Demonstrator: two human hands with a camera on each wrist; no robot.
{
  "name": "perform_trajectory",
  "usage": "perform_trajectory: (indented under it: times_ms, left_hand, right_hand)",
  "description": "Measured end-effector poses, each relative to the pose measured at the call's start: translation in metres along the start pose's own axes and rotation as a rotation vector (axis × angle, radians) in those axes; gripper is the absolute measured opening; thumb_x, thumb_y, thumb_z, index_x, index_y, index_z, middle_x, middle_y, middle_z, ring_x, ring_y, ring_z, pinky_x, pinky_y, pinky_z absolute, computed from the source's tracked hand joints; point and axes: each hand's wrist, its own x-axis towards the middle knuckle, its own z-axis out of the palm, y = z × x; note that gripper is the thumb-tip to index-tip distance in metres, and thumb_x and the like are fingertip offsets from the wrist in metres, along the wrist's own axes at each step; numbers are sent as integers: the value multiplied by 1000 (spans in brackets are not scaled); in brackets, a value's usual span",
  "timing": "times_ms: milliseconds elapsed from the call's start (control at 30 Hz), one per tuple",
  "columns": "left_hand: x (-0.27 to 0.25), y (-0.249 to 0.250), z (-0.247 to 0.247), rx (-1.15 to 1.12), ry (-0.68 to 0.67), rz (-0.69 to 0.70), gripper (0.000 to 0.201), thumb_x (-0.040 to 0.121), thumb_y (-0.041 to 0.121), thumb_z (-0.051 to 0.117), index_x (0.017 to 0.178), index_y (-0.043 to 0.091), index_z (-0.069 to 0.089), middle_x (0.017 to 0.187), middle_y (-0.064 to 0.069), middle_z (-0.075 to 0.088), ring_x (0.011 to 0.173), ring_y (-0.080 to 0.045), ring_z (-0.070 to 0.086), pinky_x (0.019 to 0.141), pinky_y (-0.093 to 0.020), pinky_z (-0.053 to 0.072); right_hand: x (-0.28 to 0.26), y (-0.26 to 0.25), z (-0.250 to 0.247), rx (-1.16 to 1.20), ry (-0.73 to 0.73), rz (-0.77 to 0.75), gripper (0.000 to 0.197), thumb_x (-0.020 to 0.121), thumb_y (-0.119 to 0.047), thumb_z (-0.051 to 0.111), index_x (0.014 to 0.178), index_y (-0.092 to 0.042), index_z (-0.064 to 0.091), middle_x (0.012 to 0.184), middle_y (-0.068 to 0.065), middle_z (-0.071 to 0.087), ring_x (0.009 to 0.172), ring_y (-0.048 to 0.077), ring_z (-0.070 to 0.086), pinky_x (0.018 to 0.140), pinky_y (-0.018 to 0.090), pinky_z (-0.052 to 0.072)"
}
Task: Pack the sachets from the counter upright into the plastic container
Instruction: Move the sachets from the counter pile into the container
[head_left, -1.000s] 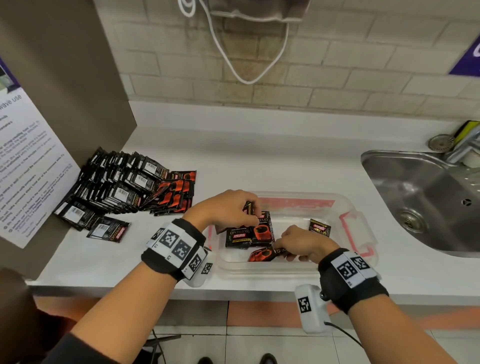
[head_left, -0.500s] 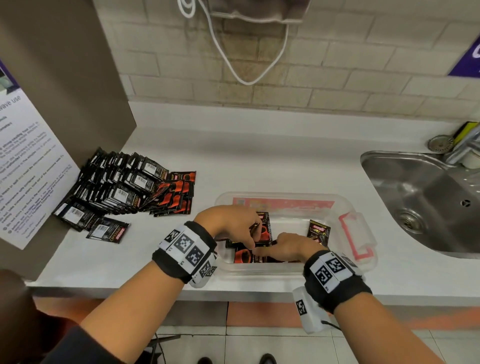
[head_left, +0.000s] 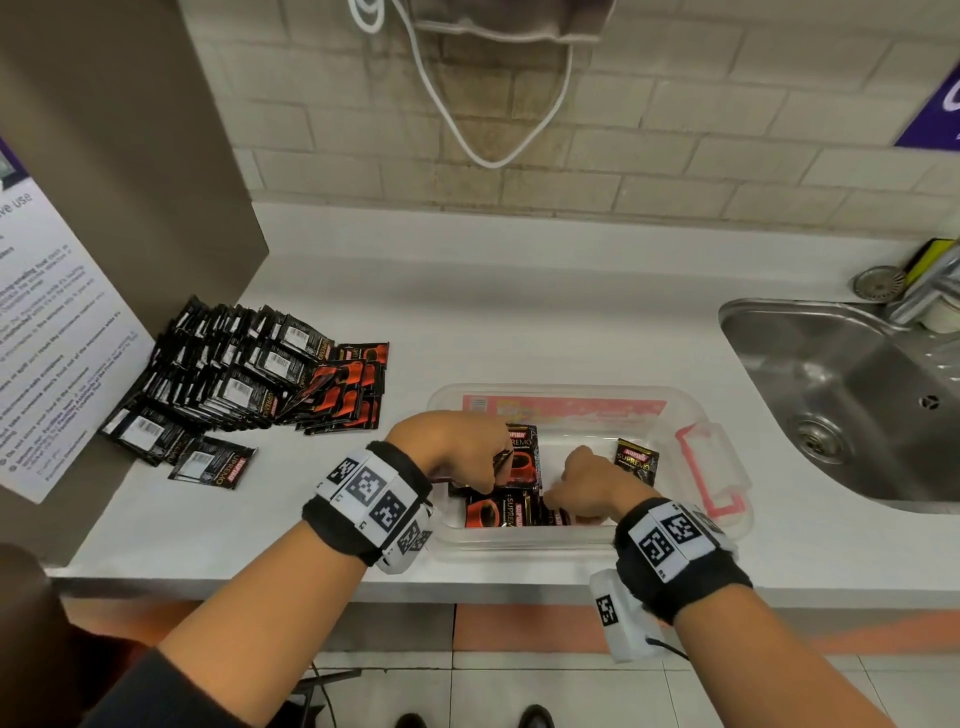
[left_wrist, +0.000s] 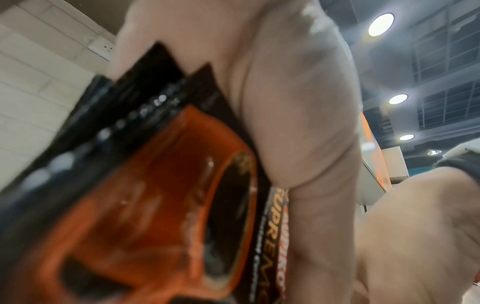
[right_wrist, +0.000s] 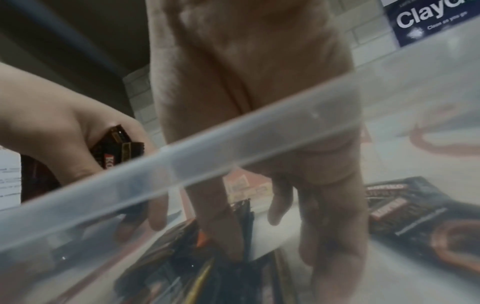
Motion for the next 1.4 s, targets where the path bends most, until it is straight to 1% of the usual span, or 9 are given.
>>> perform_trajectory:
  times_ms: [100, 200, 300, 500, 700, 800, 933, 1133, 1400]
  left_hand:
    - [-2, 3, -2, -38, 35, 8, 21, 90, 11, 60, 108, 12, 71, 84, 0, 65, 70, -15, 55, 64, -28, 45]
    - [-3, 3, -5, -94, 70, 23, 22, 88, 14, 59, 107, 12, 70, 96, -12, 69, 73, -18, 55, 68, -34, 46]
    - [-4, 0, -7, -86, 146, 34, 25, 86, 15, 63, 110, 20, 68, 89, 0, 64, 76, -15, 57, 69, -31, 47]
    - [-8, 1, -10, -127, 251, 54, 36, 85, 8, 64, 119, 21, 65, 92, 6, 61, 75, -11, 55, 64, -25, 44]
    - [-6, -1, -8, -122, 334, 31, 43, 84, 12, 73, 125, 20, 61, 107, 3, 61, 80, -11, 53, 69, -26, 44]
    - [-6, -1, -7, -129, 342, -1, 51, 84, 20, 78, 131, 19, 59, 125, -4, 63, 102, -22, 61, 89, -36, 52]
    - [-6, -2, -6, -171, 349, 2, 50, 83, 26, 80, 128, 19, 61, 119, -3, 66, 94, -21, 64, 82, -33, 53]
    - [-4, 2, -7, -184, 360, 23, 38, 79, 29, 83, 110, 15, 65, 100, -3, 69, 89, -24, 64, 79, -39, 52]
    - [-6, -9, -13, -283, 448, 30, 27, 82, 42, 79, 96, 23, 66, 92, 6, 65, 88, -13, 61, 77, -29, 50]
  right_hand:
    - [0, -3, 1, 8, -35, -12, 16, 95, -10, 56, 83, -7, 46, 78, 9, 58, 63, 18, 56, 58, 27, 50]
    - [2, -6, 2, 98, -66, -52, 6, 95, -4, 55, 99, 0, 58, 98, 20, 69, 78, 25, 67, 83, 39, 59]
    - [3, -6, 1, 95, -54, -45, 31, 94, 1, 58, 123, 10, 53, 114, 28, 69, 97, 32, 72, 93, 46, 57]
    - [-1, -3, 3, 47, 49, -33, 52, 85, 0, 75, 129, 1, 47, 128, 19, 57, 113, 34, 64, 96, 42, 55]
    - [-1, -6, 10, 125, 55, -85, 26, 84, 4, 72, 98, -5, 52, 118, 29, 66, 101, 36, 69, 94, 54, 54]
    - [0, 0, 8, 195, 50, -96, 27, 85, 5, 69, 80, -11, 48, 112, 29, 69, 81, 28, 68, 88, 47, 59]
    - [-5, 6, -3, 348, 156, -240, 12, 93, -8, 60, 96, -16, 51, 105, 14, 66, 74, 18, 66, 63, 28, 57]
    - [-14, 1, -9, 800, 86, -490, 21, 93, -1, 66, 109, -11, 56, 86, 11, 66, 69, 21, 71, 66, 30, 58]
    - [-4, 15, 0, 733, 5, -296, 29, 85, -2, 77, 109, 0, 61, 71, 13, 67, 56, 16, 62, 56, 24, 54]
